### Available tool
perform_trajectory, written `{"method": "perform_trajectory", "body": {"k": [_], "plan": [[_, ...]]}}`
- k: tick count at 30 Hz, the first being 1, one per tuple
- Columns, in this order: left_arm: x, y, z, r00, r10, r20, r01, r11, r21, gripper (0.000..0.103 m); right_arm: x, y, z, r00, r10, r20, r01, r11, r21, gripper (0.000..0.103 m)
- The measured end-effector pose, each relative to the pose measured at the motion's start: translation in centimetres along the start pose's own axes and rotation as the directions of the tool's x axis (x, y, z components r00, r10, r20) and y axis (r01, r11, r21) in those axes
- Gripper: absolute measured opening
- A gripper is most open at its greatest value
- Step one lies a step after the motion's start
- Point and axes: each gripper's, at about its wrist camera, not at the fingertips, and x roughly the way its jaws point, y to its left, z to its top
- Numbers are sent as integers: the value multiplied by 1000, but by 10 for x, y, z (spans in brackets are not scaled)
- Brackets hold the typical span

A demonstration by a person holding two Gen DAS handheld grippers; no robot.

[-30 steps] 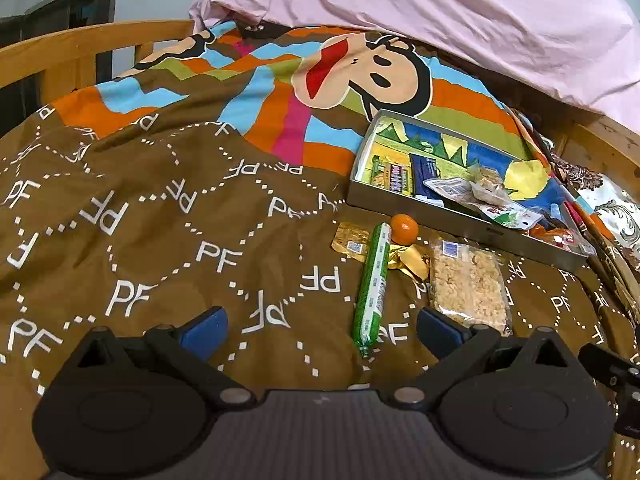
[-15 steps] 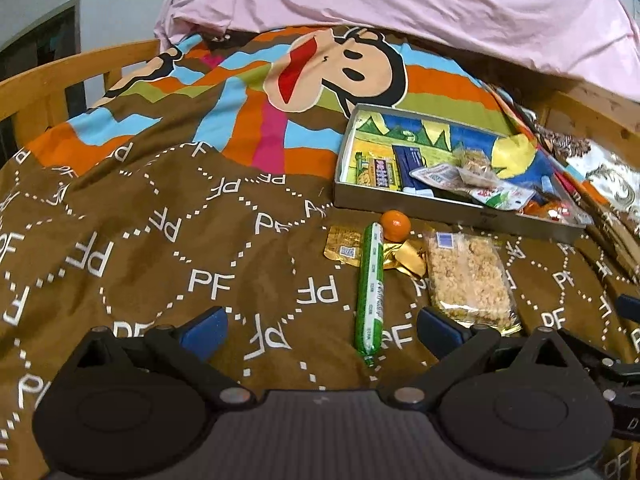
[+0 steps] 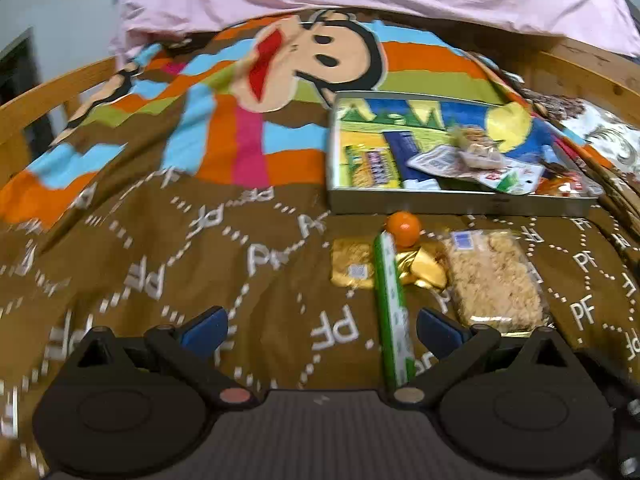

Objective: Organize snacks
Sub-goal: 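Lower the left tool toward the green stick snack while the right tool approaches the puffed-rice bar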

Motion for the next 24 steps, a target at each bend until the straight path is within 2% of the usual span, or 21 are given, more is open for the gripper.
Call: {"method": "perform_trajectory", "body": {"k": [3, 7, 14, 24], "plan": [[6, -1, 18, 997, -75, -31, 77, 995, 64, 102, 12, 5, 1, 1000, -1, -11, 1, 1000, -11, 102], [23, -12, 31, 992, -108, -63, 116, 983, 145, 102, 26, 6, -4, 999, -34, -32, 33, 999, -19, 102], [52, -15, 25, 988, -148, -35, 151, 984, 97, 102, 51, -2, -6, 994, -69, -89, 74, 996, 48, 102], [60, -4, 26, 988, -157, -8, 157, 987, 40, 102, 92, 30, -1, 983, -96, -159, 96, 995, -9, 102]]}}
